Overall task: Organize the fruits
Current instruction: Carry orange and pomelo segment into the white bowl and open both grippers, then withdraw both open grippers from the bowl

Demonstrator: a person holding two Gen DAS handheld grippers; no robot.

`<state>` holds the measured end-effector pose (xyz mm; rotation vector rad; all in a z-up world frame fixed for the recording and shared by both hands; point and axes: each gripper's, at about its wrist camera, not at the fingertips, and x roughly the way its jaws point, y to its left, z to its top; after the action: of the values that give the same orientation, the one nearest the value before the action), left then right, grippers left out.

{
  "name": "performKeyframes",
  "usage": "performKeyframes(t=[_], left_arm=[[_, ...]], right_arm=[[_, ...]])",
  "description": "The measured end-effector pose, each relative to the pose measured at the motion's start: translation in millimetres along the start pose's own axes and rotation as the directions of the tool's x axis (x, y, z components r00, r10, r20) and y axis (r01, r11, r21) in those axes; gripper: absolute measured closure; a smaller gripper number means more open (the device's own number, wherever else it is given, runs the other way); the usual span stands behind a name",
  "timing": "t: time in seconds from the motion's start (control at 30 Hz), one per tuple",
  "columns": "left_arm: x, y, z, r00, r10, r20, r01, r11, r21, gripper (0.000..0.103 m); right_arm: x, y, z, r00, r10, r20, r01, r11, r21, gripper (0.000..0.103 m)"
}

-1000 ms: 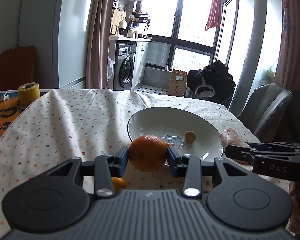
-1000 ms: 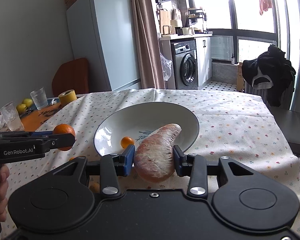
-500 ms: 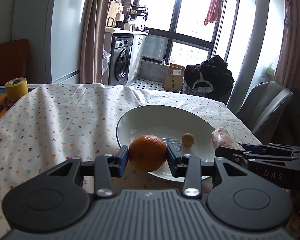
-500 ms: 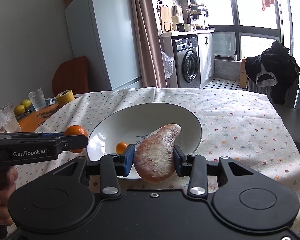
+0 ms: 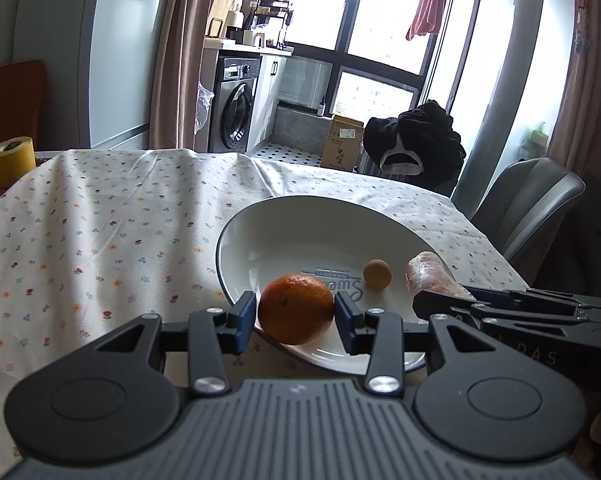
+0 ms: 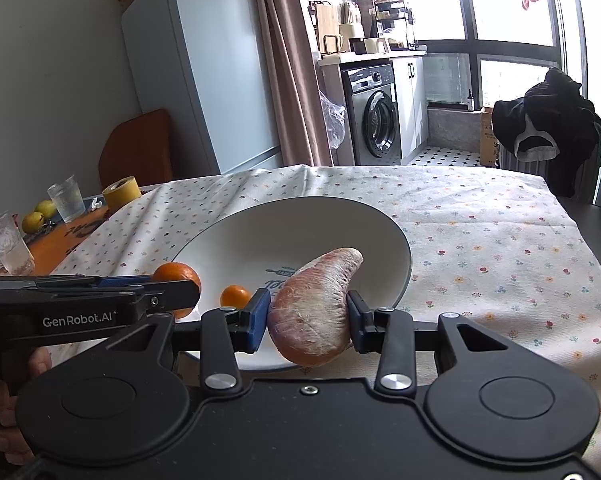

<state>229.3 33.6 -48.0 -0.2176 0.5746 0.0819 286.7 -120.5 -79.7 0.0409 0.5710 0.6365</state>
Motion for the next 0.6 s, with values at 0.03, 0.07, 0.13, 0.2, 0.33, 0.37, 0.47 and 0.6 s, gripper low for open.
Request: performKeyframes(t=[0.03,0.07,0.13,0.2,0.33,0.37,0.47,0.6], left_arm=[[-2,0,1,1.000,0.010,0.009,-0.010,1.000,0.002,0.061],[-3,1,2,1.000,0.016,0.016,-0.016,1.000,0.002,0.059],[-6,4,4,1.000,0.022,0.021,-0.022,1.000,-0.001,0.059],[-10,7,6,0.999,0.029,0.026,-0.029,1.000,-0.008,0.059],[-20,11,7,0.998,0.048,0.036,-0.047,0.999,-0.011,0.056],[-23,12,7,0.998,0.051,0.039,-0.051,0.999,-0.012,0.054],[-31,14,5,0.997,0.063,0.049,-0.062,0.998,-0.021,0.046],[-41,16,3,0.996,0.070,0.060,-0.068,0.997,-0.030,0.036]], right_arm=[[1,0,0,1.000,-0.001,0.001,0.001,1.000,0.000,0.064],[2,1,1,1.000,0.000,0.002,0.000,1.000,0.001,0.064],[2,3,2,1.000,0.002,0.002,-0.002,1.000,-0.003,0.064],[0,4,3,1.000,0.003,0.010,-0.003,1.000,-0.005,0.059],[-10,2,6,0.999,-0.006,0.037,0.006,1.000,0.010,0.056],[-12,2,6,0.999,-0.009,0.040,0.008,1.000,0.013,0.056],[-18,-1,6,0.999,-0.016,0.041,0.015,1.000,0.026,0.054],[-27,-1,2,0.999,-0.017,0.036,0.016,0.999,0.033,0.053]])
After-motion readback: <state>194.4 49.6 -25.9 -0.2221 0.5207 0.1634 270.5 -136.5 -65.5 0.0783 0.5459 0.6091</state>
